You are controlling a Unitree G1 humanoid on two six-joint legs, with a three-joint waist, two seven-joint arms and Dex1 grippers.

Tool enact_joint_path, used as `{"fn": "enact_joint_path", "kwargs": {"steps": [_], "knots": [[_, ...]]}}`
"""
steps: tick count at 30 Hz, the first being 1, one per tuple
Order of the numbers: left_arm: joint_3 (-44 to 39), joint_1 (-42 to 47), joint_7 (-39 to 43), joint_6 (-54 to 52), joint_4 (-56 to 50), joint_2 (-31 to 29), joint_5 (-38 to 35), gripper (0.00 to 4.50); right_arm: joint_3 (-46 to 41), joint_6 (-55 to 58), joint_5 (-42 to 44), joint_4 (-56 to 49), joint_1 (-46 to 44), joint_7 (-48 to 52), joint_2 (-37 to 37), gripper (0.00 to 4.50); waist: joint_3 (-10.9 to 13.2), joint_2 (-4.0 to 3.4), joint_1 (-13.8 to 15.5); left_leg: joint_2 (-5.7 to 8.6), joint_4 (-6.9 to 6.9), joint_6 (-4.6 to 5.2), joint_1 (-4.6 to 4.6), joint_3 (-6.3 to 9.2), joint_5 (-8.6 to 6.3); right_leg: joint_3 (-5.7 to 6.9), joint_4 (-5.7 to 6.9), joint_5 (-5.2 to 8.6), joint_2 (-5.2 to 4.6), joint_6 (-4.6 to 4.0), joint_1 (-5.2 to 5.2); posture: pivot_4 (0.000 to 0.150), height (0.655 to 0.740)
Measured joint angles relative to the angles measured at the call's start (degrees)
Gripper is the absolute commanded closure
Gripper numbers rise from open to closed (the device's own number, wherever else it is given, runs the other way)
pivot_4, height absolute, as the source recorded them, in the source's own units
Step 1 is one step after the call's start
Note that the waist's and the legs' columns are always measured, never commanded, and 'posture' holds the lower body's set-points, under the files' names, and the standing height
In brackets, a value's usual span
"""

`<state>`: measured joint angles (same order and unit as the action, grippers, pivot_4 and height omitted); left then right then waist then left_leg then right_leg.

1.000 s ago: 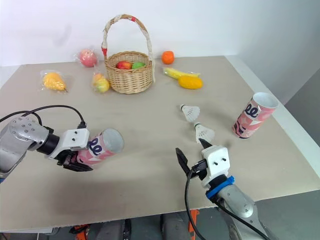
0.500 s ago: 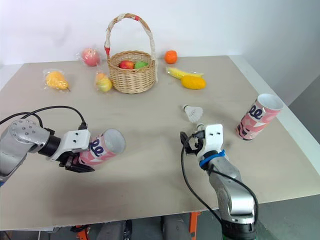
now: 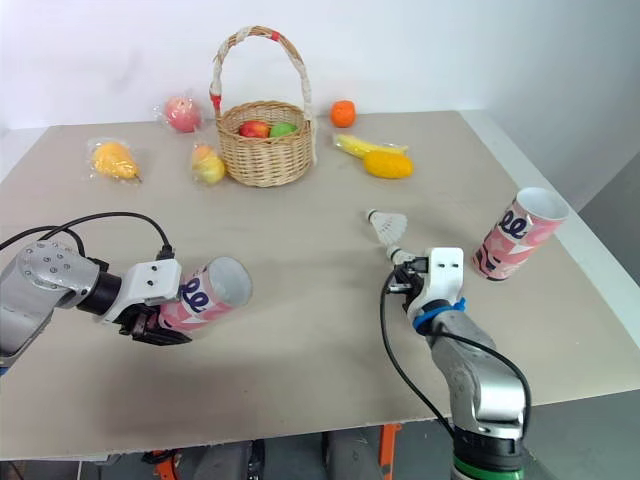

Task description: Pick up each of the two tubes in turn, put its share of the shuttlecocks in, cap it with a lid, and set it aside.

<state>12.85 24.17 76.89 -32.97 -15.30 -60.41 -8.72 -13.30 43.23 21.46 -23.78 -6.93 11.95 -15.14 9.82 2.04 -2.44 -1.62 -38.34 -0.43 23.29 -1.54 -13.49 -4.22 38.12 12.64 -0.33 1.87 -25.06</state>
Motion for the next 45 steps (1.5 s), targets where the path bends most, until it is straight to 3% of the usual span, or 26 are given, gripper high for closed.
{"fn": "enact_joint_path", "kwargs": {"steps": [4, 10, 16, 20, 27, 28, 30, 38, 41, 45], "knots": [[0.07, 0.03, 0.08, 0.11, 0.24, 0.01, -0.08, 1.27, -3.52, 0.62, 7.21, -5.18, 1.65, 7.65, -5.23, 4.49, 0.01, -0.01, -0.14, 0.01, -0.01, 0.02, -0.02, -0.02, -0.01, -0.02, -0.01, -0.07, 0.01, 0.13, 0.01, 0.150, 0.7400], [0.79, 1.10, 0.57, 0.14, 1.21, 0.44, 0.03, 1.27, 5.36, 2.03, 19.81, -13.79, -1.18, 23.81, -12.26, 4.49, 0.04, -0.07, -0.15, -0.02, -0.04, 0.02, -0.08, 0.01, 0.00, 0.00, 0.00, -0.06, 0.13, -0.06, 0.04, 0.150, 0.7400], [2.01, 2.52, 1.79, 0.12, 1.75, 0.61, 0.05, 1.27, 19.85, -2.56, 11.56, -9.23, -14.85, 31.04, -17.89, 4.49, 0.04, 0.00, -0.18, 0.04, -0.10, 0.03, -0.05, -0.05, 0.00, -0.05, -0.06, -0.07, 0.09, -0.04, 0.04, 0.150, 0.7400], [2.25, 3.15, 2.61, 0.41, 2.41, 0.57, 0.06, 1.27, 27.17, -5.66, 7.14, -4.99, -22.09, 33.31, -15.46, 4.49, 0.04, 0.00, -0.11, -0.01, -0.03, 0.07, 0.05, 0.06, -0.03, 0.05, -0.05, -0.09, 0.18, 0.07, -0.03, 0.150, 0.7400], [2.84, 4.27, 3.62, 0.57, 3.49, 0.82, 0.11, 1.27, 34.28, -7.49, 4.27, -1.22, -27.31, 37.97, -12.22, 4.49, 0.04, 0.00, 0.00, -0.01, -0.03, 0.10, 0.11, 0.10, -0.08, 0.09, -0.04, -0.04, 0.16, 0.09, -0.07, 0.150, 0.7400], [2.89, 4.31, 3.62, 0.60, 3.58, 0.84, 0.12, 1.27, 34.40, -7.42, 4.18, -1.20, -27.34, 38.27, -12.22, 3.99, 0.04, 0.00, 0.00, -0.01, -0.05, 0.10, 0.11, 0.10, -0.08, 0.09, -0.03, -0.05, 0.15, 0.10, -0.06, 0.150, 0.7400], [3.05, 4.47, 3.70, 0.67, 3.69, 0.84, 0.24, 1.27, 34.37, -7.18, 4.18, -1.16, -27.33, 38.49, -12.20, 3.54, 0.04, 0.00, -0.02, -0.02, -0.06, 0.10, 0.11, 0.07, -0.07, 0.07, -0.03, -0.07, 0.14, 0.11, -0.06, 0.150, 0.7400], [3.09, 4.44, 3.78, 1.42, 4.00, 0.91, 0.25, 1.27, 22.14, -2.04, 13.80, -6.05, -20.05, 32.19, -9.55, 0.02, 0.03, 0.01, 0.10, -0.03, -0.05, 0.10, 0.10, 0.12, -0.07, 0.10, -0.01, -0.06, 0.15, 0.10, -0.04, 0.150, 0.7400], [2.83, 4.03, 3.43, 1.44, 3.85, 0.89, 0.15, 1.27, 18.23, -3.88, 11.49, -7.22, -13.83, 26.29, -9.37, 0.02, 0.02, 0.02, 0.08, -0.02, -0.06, 0.10, 0.08, 0.11, -0.07, 0.09, -0.01, -0.06, 0.15, 0.10, -0.03, 0.150, 0.7400], [2.77, 3.90, 3.18, 1.28, 3.83, 0.89, 0.12, 1.27, 16.02, -9.23, -3.22, -1.75, -6.37, 10.99, -8.43, 0.02, 0.02, 0.02, -0.05, 0.01, -0.06, 0.07, 0.03, -0.03, -0.05, -0.02, 0.00, -0.02, 0.13, -0.06, -0.06, 0.150, 0.7400]]}}
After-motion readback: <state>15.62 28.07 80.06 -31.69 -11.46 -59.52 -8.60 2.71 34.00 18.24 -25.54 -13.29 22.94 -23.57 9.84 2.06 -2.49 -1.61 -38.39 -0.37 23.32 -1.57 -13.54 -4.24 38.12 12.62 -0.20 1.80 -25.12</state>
